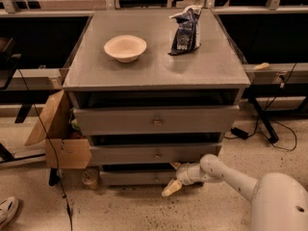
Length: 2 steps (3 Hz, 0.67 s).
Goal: Open bottom drawer
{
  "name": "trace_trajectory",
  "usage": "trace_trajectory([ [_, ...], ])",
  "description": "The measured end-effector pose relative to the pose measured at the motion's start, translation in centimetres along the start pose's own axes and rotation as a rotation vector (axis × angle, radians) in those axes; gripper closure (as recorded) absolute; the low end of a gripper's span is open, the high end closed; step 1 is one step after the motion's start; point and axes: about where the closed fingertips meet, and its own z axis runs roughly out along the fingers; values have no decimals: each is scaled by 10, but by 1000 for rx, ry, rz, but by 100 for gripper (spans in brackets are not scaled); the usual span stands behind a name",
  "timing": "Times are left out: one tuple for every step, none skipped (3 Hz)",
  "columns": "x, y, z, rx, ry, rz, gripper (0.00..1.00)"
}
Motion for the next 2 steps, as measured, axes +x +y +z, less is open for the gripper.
trace_trajectory([
  [20,-14,26,-19,45,49,0],
  [37,-22,43,-35,70,83,0],
])
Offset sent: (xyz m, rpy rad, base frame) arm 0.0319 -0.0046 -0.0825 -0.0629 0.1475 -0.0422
